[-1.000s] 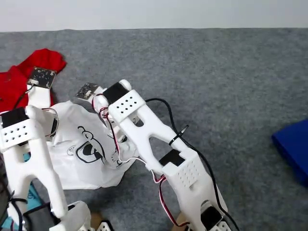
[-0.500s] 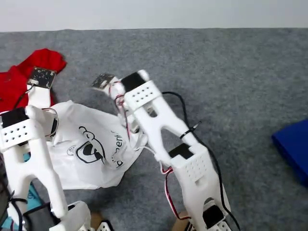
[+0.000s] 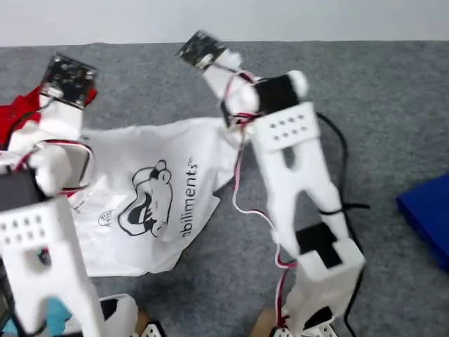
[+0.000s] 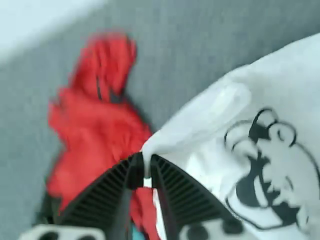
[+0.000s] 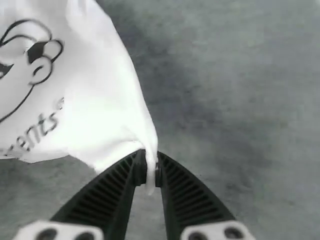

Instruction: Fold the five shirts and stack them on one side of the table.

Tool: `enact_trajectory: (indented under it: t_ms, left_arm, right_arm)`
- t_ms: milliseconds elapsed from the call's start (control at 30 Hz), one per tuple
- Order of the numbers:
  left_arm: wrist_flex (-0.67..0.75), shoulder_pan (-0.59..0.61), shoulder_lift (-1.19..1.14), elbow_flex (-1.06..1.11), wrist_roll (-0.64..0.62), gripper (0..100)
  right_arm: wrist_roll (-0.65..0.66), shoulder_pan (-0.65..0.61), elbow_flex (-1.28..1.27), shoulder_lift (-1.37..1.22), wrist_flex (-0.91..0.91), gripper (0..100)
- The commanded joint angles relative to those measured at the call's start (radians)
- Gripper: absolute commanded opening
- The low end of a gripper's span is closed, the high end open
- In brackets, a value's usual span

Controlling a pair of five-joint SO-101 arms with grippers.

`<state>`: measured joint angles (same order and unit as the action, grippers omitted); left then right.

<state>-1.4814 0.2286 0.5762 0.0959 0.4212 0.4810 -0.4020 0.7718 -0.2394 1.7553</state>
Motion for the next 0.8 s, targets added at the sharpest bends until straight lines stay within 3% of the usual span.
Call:
enact_trajectory:
  t_ms: [0, 233, 333, 600, 767]
  left_arm:
    - [0.031, -0.124, 0.11, -0.091, 0.005, 0]
    - [0.226, -0.232, 0.247, -0.16, -0.023, 0]
    - [0.313, -0.232, 0.308, -0.174, -0.095, 0]
    - [0.411, -0.235, 0.434, -0.174, -0.095, 0]
    - [0.509, -0.238, 0.505, -0.176, 0.011, 0]
  right_arm:
    - [0.02, 0.062, 0.012, 0.148, 0.038, 1.2]
    - [0.021, 0.127, 0.006, 0.386, 0.038, 1.2]
    - [0.021, 0.174, 0.006, 0.498, 0.038, 1.1]
    - [0.104, 0.305, 0.006, 0.746, 0.036, 1.1]
    - [0.163, 0.381, 0.006, 0.858, 0.036, 1.1]
